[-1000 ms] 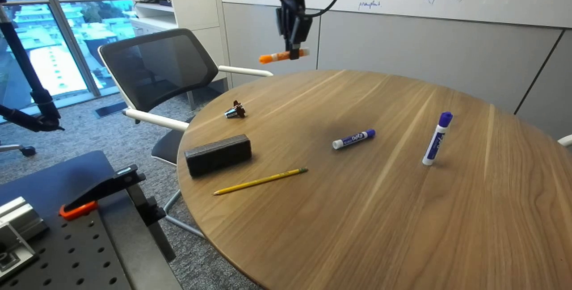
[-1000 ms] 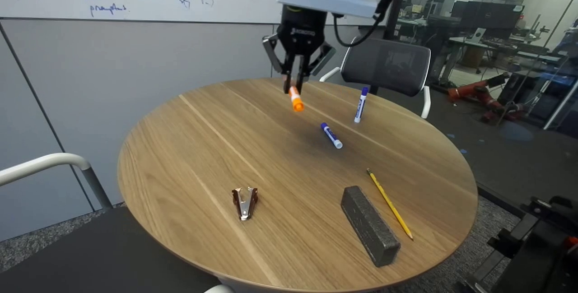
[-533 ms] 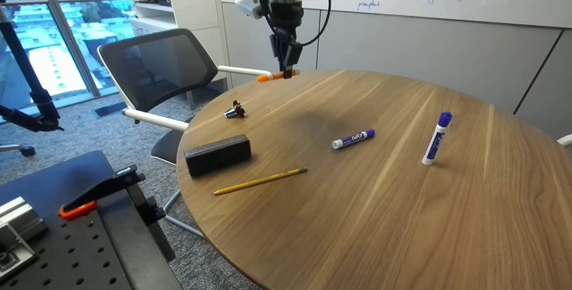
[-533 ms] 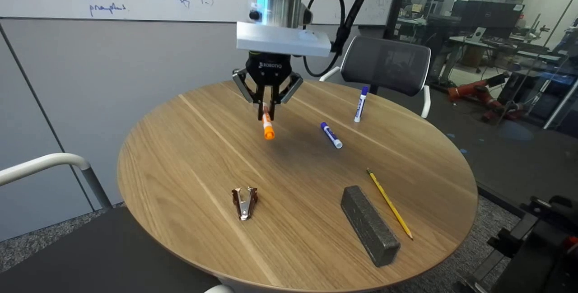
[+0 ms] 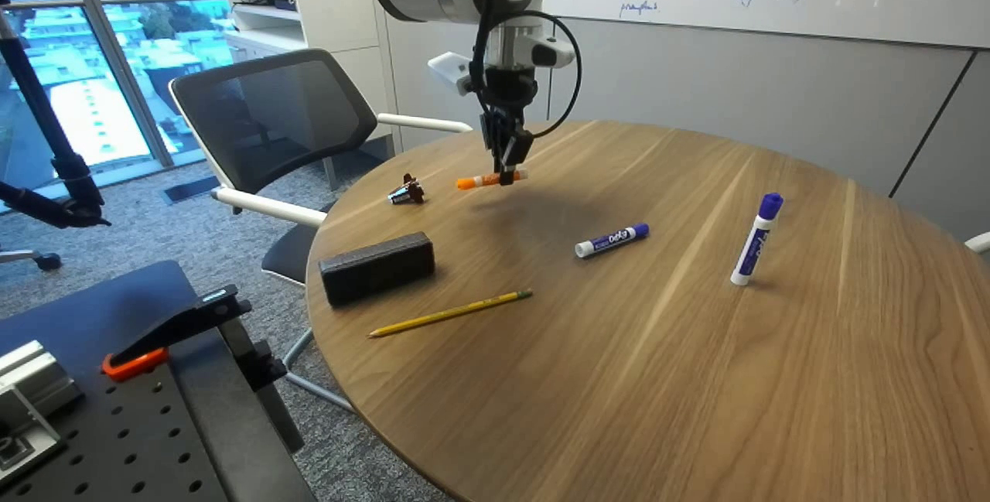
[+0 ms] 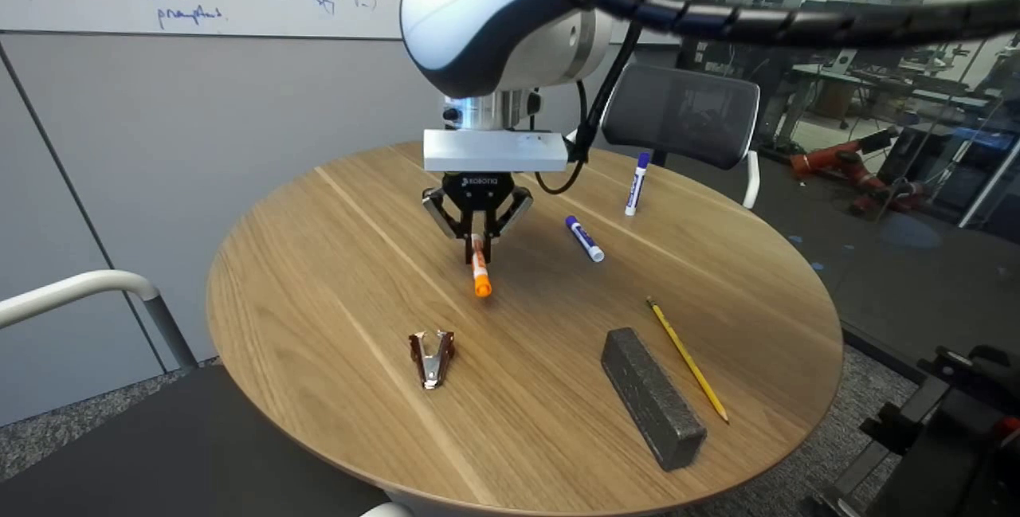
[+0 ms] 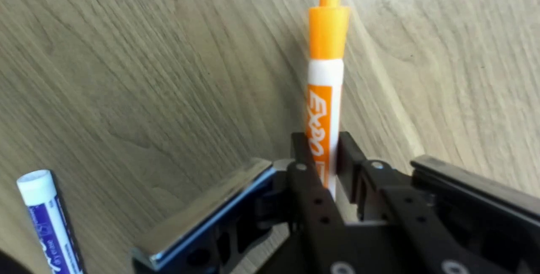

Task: Move the yellow marker to the left

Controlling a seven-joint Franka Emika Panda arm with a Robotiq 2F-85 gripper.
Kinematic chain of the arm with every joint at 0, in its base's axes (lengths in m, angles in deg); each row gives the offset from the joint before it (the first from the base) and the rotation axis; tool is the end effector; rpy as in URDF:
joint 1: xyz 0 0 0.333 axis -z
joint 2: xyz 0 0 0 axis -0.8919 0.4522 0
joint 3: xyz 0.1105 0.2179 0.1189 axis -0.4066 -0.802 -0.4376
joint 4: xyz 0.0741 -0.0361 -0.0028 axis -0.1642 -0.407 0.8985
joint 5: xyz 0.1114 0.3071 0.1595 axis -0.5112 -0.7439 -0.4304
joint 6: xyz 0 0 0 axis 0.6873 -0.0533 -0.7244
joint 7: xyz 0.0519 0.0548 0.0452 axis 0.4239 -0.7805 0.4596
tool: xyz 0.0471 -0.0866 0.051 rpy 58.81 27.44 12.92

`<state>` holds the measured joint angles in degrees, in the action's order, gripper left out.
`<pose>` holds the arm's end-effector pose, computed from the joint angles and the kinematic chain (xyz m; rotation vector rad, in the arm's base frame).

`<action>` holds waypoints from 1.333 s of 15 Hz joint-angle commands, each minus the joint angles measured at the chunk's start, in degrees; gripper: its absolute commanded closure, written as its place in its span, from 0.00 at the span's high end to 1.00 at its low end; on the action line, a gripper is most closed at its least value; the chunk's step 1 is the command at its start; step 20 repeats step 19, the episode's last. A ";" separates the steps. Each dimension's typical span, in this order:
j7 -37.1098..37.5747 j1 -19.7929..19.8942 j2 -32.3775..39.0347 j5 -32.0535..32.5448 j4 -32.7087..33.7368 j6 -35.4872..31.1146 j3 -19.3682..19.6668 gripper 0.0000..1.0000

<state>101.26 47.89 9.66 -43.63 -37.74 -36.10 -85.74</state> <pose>0.6974 0.1760 0.1212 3.0672 -0.5617 -0.0361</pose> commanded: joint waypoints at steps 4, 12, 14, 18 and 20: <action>1.75 0.35 9.06 0.61 14.70 5.84 0.82 0.47; 1.36 0.27 8.37 0.41 16.15 7.28 1.22 0.99; -1.46 0.98 5.61 -0.14 15.37 10.24 0.29 1.00; -2.67 1.00 4.88 0.18 15.16 14.15 0.95 1.00; -3.15 1.28 4.13 0.18 15.01 15.03 0.93 1.00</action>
